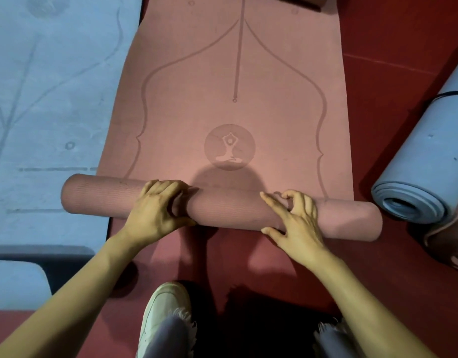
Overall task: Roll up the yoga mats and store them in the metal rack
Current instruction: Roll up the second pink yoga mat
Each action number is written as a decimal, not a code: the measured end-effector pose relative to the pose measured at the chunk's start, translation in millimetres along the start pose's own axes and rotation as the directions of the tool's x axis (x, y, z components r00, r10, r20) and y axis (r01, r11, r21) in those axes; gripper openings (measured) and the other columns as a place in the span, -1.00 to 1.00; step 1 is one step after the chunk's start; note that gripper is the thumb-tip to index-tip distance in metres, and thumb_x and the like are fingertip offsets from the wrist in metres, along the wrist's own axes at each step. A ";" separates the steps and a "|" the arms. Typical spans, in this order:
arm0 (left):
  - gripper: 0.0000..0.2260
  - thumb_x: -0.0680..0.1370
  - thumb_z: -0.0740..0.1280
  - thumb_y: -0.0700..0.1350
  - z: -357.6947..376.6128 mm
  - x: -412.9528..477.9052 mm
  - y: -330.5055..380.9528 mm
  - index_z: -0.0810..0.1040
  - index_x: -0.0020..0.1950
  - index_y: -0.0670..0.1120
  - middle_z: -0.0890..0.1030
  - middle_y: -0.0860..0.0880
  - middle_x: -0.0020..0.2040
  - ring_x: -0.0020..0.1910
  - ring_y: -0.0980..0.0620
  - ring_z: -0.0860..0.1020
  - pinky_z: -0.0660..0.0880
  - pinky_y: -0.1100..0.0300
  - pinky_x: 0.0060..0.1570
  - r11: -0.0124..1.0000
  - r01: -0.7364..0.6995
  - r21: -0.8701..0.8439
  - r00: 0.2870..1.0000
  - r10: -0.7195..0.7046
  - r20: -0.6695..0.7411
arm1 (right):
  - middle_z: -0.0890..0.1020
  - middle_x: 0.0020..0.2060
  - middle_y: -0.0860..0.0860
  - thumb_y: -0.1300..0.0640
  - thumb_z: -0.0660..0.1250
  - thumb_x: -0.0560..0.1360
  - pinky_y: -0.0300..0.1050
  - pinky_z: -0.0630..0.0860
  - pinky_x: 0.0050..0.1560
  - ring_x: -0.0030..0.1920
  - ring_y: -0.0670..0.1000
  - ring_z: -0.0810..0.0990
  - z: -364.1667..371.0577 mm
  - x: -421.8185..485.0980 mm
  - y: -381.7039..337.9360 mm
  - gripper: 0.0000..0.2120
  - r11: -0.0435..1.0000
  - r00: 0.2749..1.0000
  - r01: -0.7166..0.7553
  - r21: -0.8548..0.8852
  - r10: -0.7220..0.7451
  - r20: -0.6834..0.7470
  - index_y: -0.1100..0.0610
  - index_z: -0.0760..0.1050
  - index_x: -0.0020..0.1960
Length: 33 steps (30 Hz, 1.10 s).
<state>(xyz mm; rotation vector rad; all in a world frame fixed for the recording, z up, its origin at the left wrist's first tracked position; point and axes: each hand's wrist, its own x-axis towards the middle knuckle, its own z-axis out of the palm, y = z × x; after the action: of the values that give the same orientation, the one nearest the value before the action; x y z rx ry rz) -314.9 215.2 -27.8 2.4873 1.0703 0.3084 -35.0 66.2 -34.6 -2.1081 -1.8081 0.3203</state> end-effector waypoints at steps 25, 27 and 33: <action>-0.56 0.54 0.16 0.24 5.2 17.3 4.0 0.55 0.13 -0.08 0.47 -0.12 0.07 -0.03 -0.17 0.43 0.31 -0.02 0.05 0.991 0.052 0.127 0.981 -0.027 -0.193 | 0.49 0.05 0.10 -0.03 0.41 0.40 0.13 0.42 0.16 0.11 0.11 0.37 -13.6 20.3 9.2 -0.73 0.989 0.980 -0.150 0.004 0.149 -0.130 0.00 0.59 0.07; -0.60 0.52 0.17 0.20 6.8 21.0 7.2 0.57 0.11 -0.05 0.47 -0.12 0.06 -0.04 -0.16 0.38 0.26 -0.04 0.05 0.971 0.109 0.212 0.975 -0.062 -0.214 | 0.49 0.02 0.10 -0.12 0.26 0.43 0.15 0.42 0.12 0.06 0.07 0.33 -11.9 22.3 5.0 -0.69 0.981 0.970 -0.179 -0.069 0.164 -0.181 -0.05 0.59 0.09; -0.67 0.53 0.16 0.15 5.7 27.2 12.7 0.52 0.07 -0.06 0.52 -0.09 0.00 -0.05 -0.10 0.37 0.25 0.04 0.00 0.974 0.140 0.180 0.968 -0.097 -0.230 | 0.46 0.11 0.10 -0.20 0.13 0.45 0.17 0.41 0.19 0.12 0.10 0.26 -12.9 26.2 9.4 -0.54 0.982 0.977 -0.185 -0.036 0.180 -0.115 -0.04 0.52 0.24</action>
<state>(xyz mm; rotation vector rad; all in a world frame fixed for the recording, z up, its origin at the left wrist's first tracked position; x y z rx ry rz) -286.2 225.7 -26.1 2.5903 1.3943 0.4723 -17.1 89.4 -25.2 -2.2822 -1.5781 0.2023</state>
